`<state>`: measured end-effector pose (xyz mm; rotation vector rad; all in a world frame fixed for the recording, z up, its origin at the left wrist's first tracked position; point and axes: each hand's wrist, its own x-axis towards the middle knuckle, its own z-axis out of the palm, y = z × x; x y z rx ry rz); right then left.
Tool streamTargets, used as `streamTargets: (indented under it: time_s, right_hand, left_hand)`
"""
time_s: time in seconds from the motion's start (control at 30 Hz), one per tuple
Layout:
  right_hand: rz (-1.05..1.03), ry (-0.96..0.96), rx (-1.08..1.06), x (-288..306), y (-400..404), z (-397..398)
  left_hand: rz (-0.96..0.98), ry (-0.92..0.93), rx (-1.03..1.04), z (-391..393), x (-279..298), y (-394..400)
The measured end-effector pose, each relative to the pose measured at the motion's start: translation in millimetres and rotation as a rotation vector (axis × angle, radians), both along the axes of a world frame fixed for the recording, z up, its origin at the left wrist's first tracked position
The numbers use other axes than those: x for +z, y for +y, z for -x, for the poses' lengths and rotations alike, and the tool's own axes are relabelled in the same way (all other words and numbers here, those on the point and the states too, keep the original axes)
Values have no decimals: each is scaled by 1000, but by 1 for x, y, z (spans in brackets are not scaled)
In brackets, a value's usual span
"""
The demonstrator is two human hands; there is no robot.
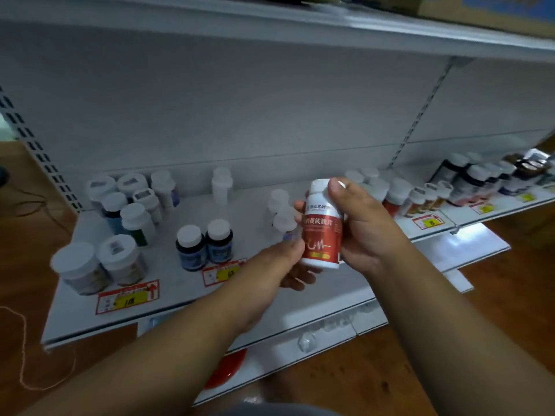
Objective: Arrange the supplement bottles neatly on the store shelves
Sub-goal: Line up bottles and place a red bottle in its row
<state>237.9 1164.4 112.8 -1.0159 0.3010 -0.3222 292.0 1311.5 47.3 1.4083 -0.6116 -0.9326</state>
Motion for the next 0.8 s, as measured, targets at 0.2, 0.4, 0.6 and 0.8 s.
streamTargets:
  time_s: [0.2, 0.4, 0.6, 0.8]
  right_hand:
    - [-43, -3, -72, -1, -55, 50]
    - [161, 76, -134, -3, -140, 109]
    - [298, 16, -114, -7, -224, 135]
    - [486, -33, -139, 2, -256, 100]
  left_hand:
    - [-10, -69, -107, 38, 2, -58]
    - [32, -96, 5, 98, -4, -153]
    - [12, -225, 45, 136, 5, -225]
    - [-83, -335, 271, 108, -1, -254]
